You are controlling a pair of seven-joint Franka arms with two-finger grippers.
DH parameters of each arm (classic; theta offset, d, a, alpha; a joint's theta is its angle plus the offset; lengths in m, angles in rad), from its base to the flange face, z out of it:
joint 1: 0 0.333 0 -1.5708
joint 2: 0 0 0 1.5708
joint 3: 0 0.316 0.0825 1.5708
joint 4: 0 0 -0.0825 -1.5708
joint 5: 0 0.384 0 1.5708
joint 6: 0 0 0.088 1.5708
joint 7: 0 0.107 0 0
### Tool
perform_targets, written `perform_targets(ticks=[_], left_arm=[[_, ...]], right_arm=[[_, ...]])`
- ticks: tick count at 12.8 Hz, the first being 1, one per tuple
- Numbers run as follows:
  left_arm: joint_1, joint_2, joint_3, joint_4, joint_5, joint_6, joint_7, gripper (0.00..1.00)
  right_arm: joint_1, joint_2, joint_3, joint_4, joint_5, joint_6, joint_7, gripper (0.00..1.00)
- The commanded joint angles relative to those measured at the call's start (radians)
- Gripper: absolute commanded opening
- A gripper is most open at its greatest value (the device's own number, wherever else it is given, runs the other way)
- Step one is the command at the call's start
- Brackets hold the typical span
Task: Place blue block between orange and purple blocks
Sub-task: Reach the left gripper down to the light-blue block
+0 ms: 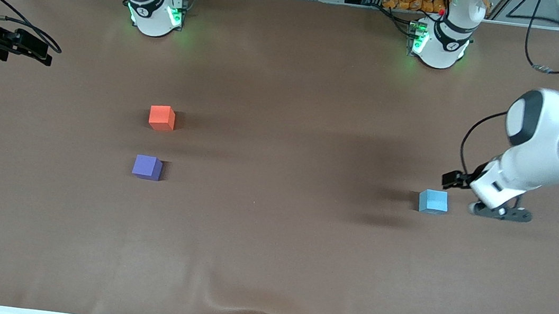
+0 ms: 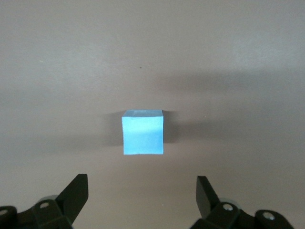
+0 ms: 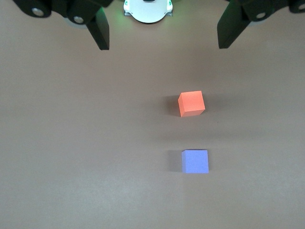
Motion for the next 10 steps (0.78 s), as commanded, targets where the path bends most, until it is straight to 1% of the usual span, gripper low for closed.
perform_targets(ticks=[1, 6, 8, 10], left_arm=[[0.004, 0.063, -0.003, 0.002, 0.017, 0.056, 0.069, 1.0], [0.003, 0.169, 0.0, -0.009, 0.04, 0.155, 0.094, 1.0], [0.006, 0.178, 0.0, -0.044, 0.058, 0.215, 0.094, 1.0], [0.01, 0.183, 0.0, -0.048, 0.08, 0.218, 0.093, 1.0]], right_arm=[[0.004, -0.005, -0.001, -0.008, -0.004, 0.008, -0.008, 1.0], [0.005, -0.005, -0.001, -0.008, -0.004, 0.012, -0.008, 1.0], [0.008, -0.005, -0.001, -0.008, -0.004, 0.014, -0.008, 1.0], [0.01, -0.005, -0.001, -0.01, -0.004, 0.017, -0.008, 1.0]])
